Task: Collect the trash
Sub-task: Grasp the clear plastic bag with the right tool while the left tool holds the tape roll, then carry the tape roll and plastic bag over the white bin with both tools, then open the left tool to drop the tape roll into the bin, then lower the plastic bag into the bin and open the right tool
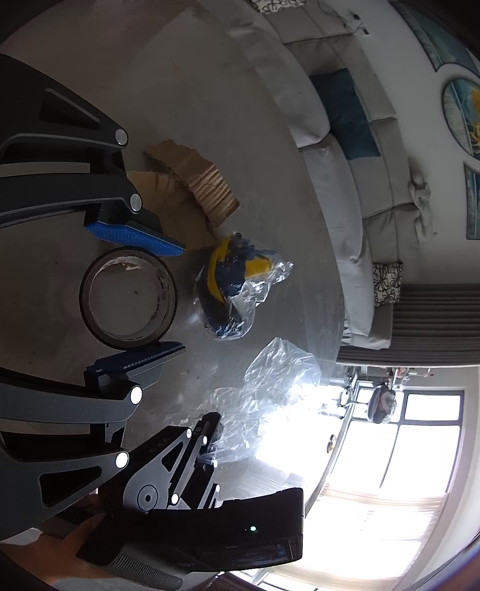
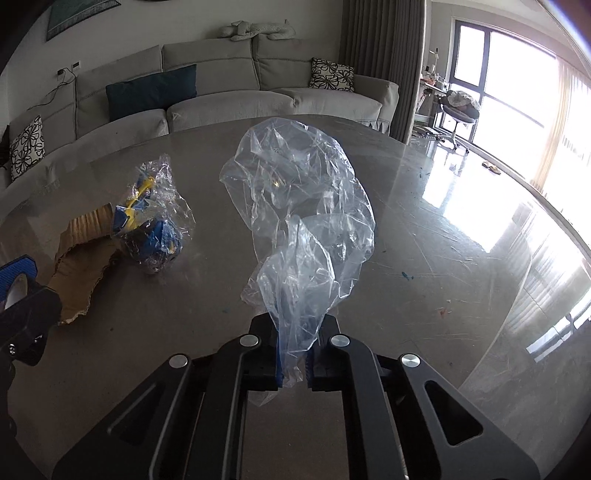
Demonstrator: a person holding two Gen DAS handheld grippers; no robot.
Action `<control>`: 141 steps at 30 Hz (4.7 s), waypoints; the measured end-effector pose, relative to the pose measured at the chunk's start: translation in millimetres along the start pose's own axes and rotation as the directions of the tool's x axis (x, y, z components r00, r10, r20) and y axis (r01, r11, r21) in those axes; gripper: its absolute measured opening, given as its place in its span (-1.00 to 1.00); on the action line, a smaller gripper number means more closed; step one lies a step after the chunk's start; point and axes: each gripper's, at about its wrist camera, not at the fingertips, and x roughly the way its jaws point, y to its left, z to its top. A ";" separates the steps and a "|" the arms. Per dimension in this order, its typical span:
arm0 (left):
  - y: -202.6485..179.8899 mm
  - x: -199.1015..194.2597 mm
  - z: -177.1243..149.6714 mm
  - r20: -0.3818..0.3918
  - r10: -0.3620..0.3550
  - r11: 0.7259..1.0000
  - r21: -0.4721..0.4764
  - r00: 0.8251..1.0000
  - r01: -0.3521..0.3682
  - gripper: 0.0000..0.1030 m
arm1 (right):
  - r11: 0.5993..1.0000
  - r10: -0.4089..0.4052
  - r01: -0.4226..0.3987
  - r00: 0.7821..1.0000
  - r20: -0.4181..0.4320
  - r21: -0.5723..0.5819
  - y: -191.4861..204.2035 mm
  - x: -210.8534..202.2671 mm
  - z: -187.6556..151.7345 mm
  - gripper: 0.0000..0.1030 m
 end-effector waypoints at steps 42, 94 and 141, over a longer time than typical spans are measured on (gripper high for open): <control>-183.2 -86.0 -97.8 -0.091 -0.295 0.907 0.286 0.951 0.308 -0.04 | 0.966 -0.234 0.224 0.970 0.069 0.129 -78.1 -206.2 -155.2 -0.82; -233.8 7.6 -167.0 -0.369 -0.201 0.843 0.406 0.907 0.352 0.94 | 0.981 -0.110 0.139 0.972 -0.208 0.133 -110.6 -113.3 -211.2 -0.77; -78.5 -54.7 -98.0 -0.151 -0.158 0.964 0.189 0.976 0.186 0.94 | 0.983 -0.132 0.146 0.984 -0.122 0.109 -54.3 -112.1 -179.1 0.78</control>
